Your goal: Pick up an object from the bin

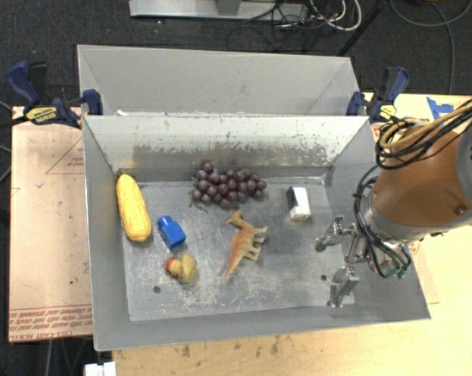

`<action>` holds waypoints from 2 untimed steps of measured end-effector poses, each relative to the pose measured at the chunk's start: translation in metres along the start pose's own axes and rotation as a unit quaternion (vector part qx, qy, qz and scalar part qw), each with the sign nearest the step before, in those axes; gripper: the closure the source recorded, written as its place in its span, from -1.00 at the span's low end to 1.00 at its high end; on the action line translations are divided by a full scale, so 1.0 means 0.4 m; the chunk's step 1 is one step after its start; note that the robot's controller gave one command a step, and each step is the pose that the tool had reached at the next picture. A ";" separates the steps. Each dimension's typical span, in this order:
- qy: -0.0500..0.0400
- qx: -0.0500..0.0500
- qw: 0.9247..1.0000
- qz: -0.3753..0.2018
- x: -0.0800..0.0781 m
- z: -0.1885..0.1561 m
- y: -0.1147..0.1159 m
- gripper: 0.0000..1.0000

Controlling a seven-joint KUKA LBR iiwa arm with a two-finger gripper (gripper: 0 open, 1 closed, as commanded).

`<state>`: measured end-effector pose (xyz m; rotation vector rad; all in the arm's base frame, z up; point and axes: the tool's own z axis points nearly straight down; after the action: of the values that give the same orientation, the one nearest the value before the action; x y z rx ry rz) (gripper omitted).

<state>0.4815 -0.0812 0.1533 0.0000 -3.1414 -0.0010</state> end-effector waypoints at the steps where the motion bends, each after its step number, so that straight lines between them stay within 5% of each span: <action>1: -0.002 0.000 0.998 -0.070 -0.118 0.074 0.106 -1.00; 2: -0.005 -0.001 0.997 -0.077 -0.304 0.110 0.260 -1.00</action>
Offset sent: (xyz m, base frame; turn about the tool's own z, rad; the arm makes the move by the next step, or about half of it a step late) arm 0.1177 0.1008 -0.0447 -0.1506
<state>0.6030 0.0229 0.1094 0.2424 -3.1422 -0.0027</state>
